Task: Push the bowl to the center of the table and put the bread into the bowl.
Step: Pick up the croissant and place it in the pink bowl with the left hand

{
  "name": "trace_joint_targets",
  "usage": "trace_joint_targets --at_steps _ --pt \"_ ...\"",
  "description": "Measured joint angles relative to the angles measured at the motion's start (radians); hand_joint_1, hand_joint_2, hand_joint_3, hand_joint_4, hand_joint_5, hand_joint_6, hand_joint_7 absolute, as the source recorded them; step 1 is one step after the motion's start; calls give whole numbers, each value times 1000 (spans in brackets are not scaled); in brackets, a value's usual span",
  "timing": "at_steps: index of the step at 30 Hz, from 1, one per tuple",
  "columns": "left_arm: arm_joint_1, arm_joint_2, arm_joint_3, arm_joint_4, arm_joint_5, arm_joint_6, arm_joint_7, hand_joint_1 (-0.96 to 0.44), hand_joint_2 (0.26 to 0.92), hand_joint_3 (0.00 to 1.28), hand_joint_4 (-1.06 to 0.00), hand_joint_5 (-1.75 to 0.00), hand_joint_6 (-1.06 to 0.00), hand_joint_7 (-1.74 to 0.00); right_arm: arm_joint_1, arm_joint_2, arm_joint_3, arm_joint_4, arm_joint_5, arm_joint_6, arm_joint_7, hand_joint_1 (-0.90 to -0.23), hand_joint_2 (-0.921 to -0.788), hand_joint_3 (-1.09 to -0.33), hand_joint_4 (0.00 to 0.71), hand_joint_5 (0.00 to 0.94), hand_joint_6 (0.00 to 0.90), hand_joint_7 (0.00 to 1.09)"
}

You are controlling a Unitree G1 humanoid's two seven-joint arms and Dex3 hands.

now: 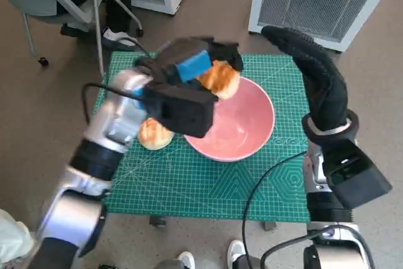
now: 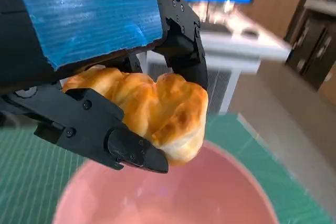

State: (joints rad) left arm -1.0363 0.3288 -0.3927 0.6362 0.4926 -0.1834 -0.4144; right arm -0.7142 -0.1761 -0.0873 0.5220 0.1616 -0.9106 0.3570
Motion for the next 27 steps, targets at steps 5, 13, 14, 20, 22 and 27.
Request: trace_joint_targets --at_steps 5,13,14,20,22,27 --pt "-7 -25 -27 61 6 15 -59 -198 917 73 -303 -187 -325 -362 14 1 -1 -27 -2 15 -14 -573 -921 -898 246 16 -1 630" --pt "-20 -38 -35 102 -15 66 -218 -345 913 13 -64 -10 -212 -80 33 1 -1 -63 -8 38 -38 -572 -921 -906 243 18 -1 627" --pt "-20 -38 -34 101 -20 71 -233 -354 912 11 -50 -6 -206 -71 34 1 0 -67 -8 41 -40 -572 -921 -907 243 18 -1 627" --pt "-17 -23 -29 63 -27 81 -266 -376 908 4 -30 -1 -201 -54 40 3 3 -90 -11 52 -55 -573 -921 -907 241 20 -1 625" --pt "-10 -9 -19 27 -28 78 -261 -371 906 3 -30 -2 -207 -55 42 4 4 -91 -10 53 -57 -573 -921 -906 241 21 -1 625" --pt "29 39 24 -72 -46 60 -239 -366 902 0 -45 -8 -231 -64 47 6 6 -91 -10 53 -58 -570 -921 -904 240 23 -1 624"
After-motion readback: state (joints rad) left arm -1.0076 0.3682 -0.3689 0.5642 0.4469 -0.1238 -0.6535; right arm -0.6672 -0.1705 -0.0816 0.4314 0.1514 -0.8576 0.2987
